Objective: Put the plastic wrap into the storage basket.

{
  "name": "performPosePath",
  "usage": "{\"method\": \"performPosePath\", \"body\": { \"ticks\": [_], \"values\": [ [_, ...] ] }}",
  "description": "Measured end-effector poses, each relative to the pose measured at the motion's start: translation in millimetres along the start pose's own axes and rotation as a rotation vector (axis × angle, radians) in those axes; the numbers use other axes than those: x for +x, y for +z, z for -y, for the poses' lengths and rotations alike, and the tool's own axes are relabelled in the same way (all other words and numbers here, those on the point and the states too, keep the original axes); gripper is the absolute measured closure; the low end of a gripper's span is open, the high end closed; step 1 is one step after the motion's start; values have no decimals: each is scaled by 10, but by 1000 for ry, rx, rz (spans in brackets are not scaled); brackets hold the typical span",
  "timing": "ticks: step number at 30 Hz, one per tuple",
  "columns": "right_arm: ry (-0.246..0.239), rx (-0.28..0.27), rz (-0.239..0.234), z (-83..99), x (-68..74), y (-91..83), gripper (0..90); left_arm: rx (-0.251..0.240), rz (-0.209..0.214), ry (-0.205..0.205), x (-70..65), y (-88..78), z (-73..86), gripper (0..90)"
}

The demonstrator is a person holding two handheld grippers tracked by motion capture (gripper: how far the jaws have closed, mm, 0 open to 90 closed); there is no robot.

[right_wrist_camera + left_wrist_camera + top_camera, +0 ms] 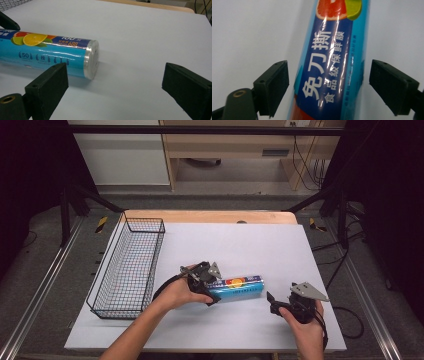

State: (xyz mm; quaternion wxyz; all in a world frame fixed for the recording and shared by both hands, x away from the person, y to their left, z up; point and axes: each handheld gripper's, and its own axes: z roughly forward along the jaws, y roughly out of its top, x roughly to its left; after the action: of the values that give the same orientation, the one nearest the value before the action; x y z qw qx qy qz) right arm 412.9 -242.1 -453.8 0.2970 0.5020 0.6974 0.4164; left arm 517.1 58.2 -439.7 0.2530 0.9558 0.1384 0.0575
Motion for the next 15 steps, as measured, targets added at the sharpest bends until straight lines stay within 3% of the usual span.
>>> {"method": "performPosePath", "body": {
  "ticks": [3, 6, 15],
  "values": [
    [-2, 5, -6, 0, 18, 8, 72, 37, 12, 11, 8, 49, 23, 205],
    [-5, 8, -5, 2, 24, 13, 73, 38, 15, 12, 24, 58, 28, 257],
    [-6, 12, -10, 4, 34, 18, 76, 57, 11, 18, 26, 113, 21, 255]
  ]
}}
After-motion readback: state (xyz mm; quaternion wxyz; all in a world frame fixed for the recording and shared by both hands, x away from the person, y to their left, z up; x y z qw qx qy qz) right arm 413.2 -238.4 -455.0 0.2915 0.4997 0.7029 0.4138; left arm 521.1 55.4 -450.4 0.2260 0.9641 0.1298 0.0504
